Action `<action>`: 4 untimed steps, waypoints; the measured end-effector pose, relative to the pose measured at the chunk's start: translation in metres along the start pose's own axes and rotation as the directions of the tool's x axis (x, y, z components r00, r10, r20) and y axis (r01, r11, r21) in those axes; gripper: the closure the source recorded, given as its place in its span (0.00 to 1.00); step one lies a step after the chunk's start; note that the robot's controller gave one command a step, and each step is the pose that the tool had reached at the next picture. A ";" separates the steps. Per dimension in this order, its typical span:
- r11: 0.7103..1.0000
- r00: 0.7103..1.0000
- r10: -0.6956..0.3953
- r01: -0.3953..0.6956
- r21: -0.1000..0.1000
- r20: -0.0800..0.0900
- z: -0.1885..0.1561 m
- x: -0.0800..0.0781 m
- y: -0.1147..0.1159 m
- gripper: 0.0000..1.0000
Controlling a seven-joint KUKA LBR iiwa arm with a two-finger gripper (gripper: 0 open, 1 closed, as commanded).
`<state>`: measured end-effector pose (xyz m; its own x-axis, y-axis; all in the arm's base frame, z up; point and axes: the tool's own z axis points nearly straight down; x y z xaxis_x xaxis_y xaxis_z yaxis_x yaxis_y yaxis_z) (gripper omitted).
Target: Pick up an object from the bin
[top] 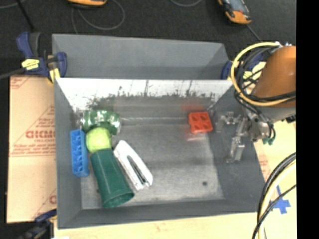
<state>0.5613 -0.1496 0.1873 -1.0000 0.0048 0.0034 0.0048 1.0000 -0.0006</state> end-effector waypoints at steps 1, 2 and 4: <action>1.000 1.000 -0.004 0.004 0.002 0.008 -0.005 -0.002 0.001 0.00; 1.000 1.000 0.017 -0.017 0.002 0.018 0.063 -0.052 0.002 0.00; 0.998 0.998 0.064 -0.064 0.000 0.016 0.048 -0.096 0.000 0.00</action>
Offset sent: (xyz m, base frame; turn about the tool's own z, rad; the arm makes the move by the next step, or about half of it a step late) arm 0.0810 0.0035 -0.1173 0.0319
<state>0.6573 -0.1505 0.1395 -0.9975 0.0692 -0.0124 0.0692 0.9976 -0.0009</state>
